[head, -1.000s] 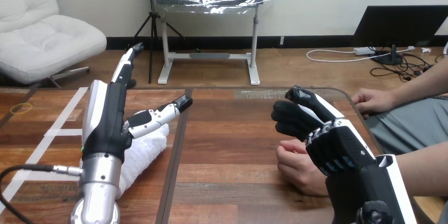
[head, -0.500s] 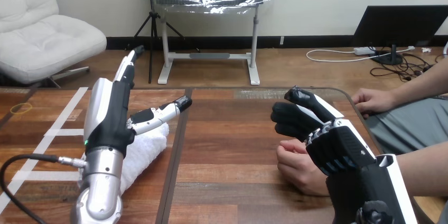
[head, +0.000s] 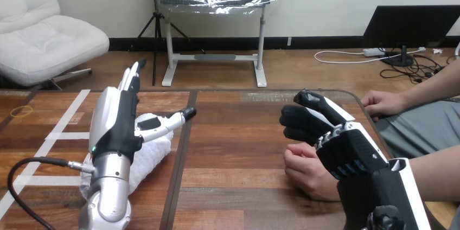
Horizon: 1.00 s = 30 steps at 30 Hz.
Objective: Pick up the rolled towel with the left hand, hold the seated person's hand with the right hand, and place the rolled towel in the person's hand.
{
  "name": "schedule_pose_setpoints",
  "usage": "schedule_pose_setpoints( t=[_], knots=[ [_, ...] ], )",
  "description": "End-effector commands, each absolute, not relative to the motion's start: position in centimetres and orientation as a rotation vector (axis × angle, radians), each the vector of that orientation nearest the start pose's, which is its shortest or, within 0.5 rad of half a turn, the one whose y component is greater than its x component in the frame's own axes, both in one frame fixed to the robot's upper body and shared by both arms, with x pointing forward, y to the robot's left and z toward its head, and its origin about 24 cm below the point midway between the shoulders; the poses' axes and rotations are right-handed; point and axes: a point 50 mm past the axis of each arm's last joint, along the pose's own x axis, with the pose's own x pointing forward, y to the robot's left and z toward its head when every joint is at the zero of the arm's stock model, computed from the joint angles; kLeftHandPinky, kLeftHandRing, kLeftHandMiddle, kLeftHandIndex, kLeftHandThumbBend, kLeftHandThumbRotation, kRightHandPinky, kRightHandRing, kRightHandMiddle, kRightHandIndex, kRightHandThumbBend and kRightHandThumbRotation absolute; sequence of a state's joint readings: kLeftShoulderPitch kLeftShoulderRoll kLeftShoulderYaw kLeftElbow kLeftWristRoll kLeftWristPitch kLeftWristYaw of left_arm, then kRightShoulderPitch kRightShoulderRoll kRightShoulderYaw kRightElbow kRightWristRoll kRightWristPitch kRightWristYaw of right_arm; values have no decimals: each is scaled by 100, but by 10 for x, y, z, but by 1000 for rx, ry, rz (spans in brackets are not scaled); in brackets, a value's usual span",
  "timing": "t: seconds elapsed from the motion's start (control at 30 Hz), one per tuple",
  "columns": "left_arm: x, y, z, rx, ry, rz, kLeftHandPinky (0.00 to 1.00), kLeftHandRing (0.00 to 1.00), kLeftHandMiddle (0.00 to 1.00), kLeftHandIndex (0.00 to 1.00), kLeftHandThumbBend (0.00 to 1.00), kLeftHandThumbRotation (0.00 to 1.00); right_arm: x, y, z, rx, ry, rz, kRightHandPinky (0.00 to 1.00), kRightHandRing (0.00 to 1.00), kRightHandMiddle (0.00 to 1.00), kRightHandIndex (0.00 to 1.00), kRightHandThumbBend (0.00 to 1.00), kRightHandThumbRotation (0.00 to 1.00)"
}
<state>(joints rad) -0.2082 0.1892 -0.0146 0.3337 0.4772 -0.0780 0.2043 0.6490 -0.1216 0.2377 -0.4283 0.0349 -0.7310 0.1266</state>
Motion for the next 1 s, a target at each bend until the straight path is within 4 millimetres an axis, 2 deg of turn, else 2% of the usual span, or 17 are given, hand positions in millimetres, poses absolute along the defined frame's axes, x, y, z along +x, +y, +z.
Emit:
schedule_pose_setpoints(
  t=[0.0,0.2,0.63,0.97],
  knots=[
    [310,183,57,733,-90,149,96,99,99,97,87,37,118,-134,107,4,-633,205,75,78,79,83,89,100],
    [311,182,54,777,-57,164,99,100,100,97,88,38,118,-134,107,11,-628,218,75,79,79,84,89,100],
    [313,180,49,815,-5,192,100,100,100,97,91,39,118,-134,107,12,-626,220,75,78,79,83,88,100],
    [317,180,46,933,54,258,100,100,100,97,95,40,117,-134,108,11,-619,232,75,80,80,84,90,100]
  ],
)
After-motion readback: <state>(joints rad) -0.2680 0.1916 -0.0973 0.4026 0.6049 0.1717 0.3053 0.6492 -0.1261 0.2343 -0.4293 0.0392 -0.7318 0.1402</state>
